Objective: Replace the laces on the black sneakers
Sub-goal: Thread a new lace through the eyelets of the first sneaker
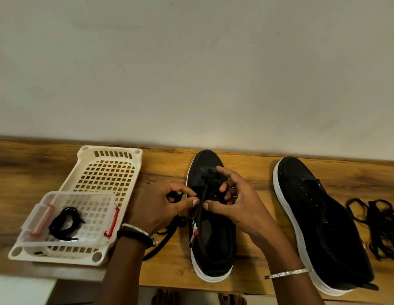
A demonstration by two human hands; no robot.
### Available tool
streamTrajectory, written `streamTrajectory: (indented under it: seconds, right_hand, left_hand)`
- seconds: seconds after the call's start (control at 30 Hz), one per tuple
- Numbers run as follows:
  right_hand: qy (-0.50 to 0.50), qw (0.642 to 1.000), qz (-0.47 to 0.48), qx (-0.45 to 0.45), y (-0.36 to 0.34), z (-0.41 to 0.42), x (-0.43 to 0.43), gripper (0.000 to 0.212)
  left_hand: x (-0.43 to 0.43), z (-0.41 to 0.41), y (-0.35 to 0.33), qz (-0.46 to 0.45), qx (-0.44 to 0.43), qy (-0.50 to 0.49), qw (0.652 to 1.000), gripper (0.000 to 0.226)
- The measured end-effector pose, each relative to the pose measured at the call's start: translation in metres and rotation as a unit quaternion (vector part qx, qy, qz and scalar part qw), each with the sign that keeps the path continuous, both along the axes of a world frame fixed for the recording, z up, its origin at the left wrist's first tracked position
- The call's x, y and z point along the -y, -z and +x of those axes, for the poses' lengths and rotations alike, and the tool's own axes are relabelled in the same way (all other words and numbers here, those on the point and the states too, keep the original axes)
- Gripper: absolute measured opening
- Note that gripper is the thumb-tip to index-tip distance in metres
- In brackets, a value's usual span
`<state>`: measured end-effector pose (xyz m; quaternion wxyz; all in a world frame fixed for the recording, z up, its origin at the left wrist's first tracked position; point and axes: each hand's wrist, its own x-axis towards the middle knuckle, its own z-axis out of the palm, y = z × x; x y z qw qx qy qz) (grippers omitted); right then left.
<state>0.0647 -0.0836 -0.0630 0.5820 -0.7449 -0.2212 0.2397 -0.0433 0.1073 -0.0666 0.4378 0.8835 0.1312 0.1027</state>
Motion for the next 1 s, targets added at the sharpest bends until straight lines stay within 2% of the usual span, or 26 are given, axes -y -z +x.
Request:
streamTrajectory:
  seconds: [0.07,0.13,0.23,0.27,0.3,0.43,0.5,0.6,0.7,0.8,0.93,1.0]
  right_hand:
    - [-0.010,1.000,0.003,-0.003,-0.001,-0.001,0.001,0.093]
    - [-0.013,1.000,0.002,-0.004,-0.001,-0.001,0.001,0.093]
    - [-0.010,1.000,-0.004,0.000,-0.001,-0.001,0.001,0.091]
    - [-0.008,1.000,-0.006,0.002,0.000,-0.001,0.001,0.090]
    - [-0.005,1.000,-0.008,0.004,0.000,-0.001,0.000,0.089]
    - [-0.003,1.000,-0.009,0.010,0.002,-0.001,0.000,0.085]
    - [-0.002,1.000,-0.010,0.009,0.001,-0.001,0.000,0.084]
    - [-0.001,1.000,-0.007,0.008,0.002,0.000,-0.001,0.083]
    - [-0.001,1.000,-0.005,0.007,0.002,0.000,-0.001,0.079]
    - [0.000,1.000,0.008,0.004,0.002,-0.001,0.000,0.069]
    - [-0.002,1.000,0.018,-0.009,0.003,-0.001,0.000,0.066]
    - [-0.001,1.000,0.020,-0.010,0.004,0.000,0.000,0.066]
  left_hand:
    - [0.000,0.000,0.003,0.003,0.004,-0.007,1.000,0.008]
    - [0.002,0.001,0.000,-0.033,-0.007,-0.018,0.999,0.002]
    - [0.001,0.000,-0.009,-0.197,-0.033,-0.054,0.978,0.021]
    - [-0.003,0.000,-0.008,-0.236,-0.036,-0.082,0.968,0.026]
    - [-0.009,0.001,-0.007,-0.236,-0.039,-0.104,0.965,0.028]
    - [-0.004,-0.001,-0.005,-0.198,-0.059,-0.124,0.970,0.030]
    - [0.002,-0.001,-0.005,-0.137,-0.044,-0.129,0.981,0.032]
    - [0.004,0.001,-0.002,-0.040,0.015,-0.161,0.986,0.011]
    - [0.009,0.004,-0.007,-0.037,0.043,-0.101,0.993,0.012]
    - [0.015,0.005,-0.003,0.042,0.050,-0.029,0.997,0.029]
    - [0.015,0.009,-0.001,0.066,0.090,0.003,0.994,0.032]
    - [0.017,0.010,-0.002,0.078,0.101,0.014,0.992,0.025]
